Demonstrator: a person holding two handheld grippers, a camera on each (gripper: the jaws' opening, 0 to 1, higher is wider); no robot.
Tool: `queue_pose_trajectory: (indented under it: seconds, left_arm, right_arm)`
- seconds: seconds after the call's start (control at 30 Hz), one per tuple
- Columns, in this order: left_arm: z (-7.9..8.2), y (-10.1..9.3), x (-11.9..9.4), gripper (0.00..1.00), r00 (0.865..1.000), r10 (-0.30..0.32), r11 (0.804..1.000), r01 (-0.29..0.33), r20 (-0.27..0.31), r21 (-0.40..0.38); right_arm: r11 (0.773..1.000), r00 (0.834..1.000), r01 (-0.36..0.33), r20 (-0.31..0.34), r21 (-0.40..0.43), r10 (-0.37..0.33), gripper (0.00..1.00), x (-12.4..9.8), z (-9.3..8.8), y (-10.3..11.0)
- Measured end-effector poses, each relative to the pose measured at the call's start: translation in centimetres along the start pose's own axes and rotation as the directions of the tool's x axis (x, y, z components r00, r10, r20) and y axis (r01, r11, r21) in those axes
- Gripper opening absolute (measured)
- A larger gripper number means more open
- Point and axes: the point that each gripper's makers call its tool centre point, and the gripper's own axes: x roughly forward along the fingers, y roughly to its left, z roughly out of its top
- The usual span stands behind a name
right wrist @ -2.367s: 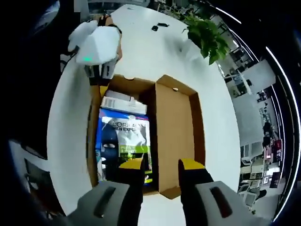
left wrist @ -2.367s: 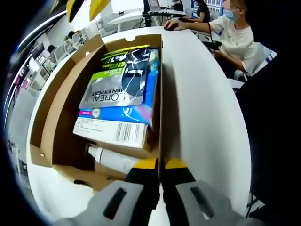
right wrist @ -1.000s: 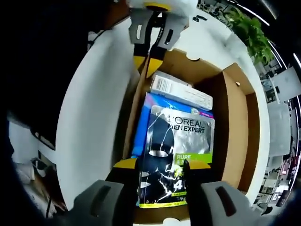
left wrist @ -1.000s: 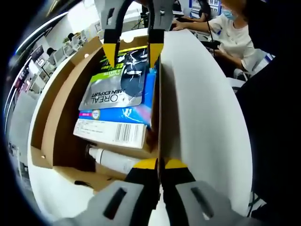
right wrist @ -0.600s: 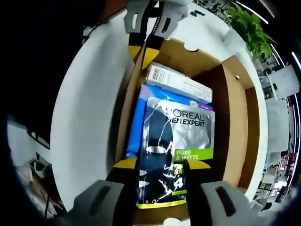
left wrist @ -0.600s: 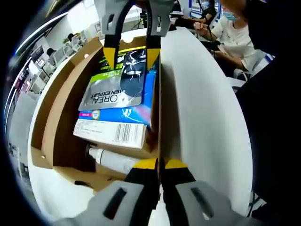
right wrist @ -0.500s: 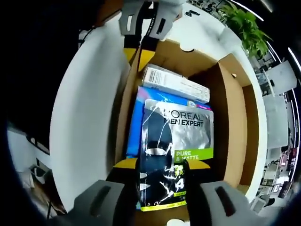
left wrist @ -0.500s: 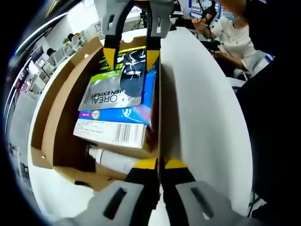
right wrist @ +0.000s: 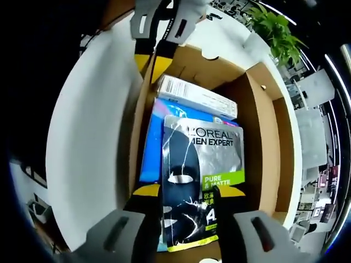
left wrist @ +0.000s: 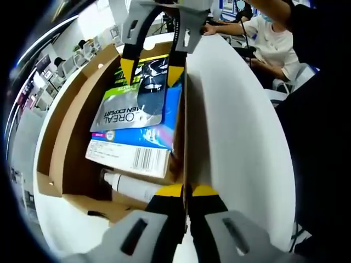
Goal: Operate the shoe box by opening the lid, removing the specified soft item, and placing it in the target area until the item is outside and the box remains undamaged.
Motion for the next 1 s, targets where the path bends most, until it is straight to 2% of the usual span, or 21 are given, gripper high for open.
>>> queue_pose_trajectory:
  seconds: [0.27, 0.47, 1.0]
  left_arm:
    - [0.02, 0.06, -0.02, 0.02, 1.0, 0.002, 1.0, -0.002, -0.003, 0.002]
    - [0.0, 0.07, -0.04, 0.02, 1.0, 0.003, 1.0, -0.003, -0.007, 0.003]
    - [-0.03, 0.1, -0.05, 0.02, 1.0, 0.001, 1.0, -0.001, -0.006, 0.005]
  right_arm:
    - [0.998, 1.0, 0.017, -0.024, -0.059, -0.018, 0.43, 0.55, 0.42, -0.5]
    - [0.998, 0.999, 0.028, -0.027, -0.048, -0.03, 0.41, 0.48, 0.33, -0.47]
    - [0.996, 0.998, 0.018, -0.052, -0.09, -0.023, 0.42, 0.62, 0.37, -0.32]
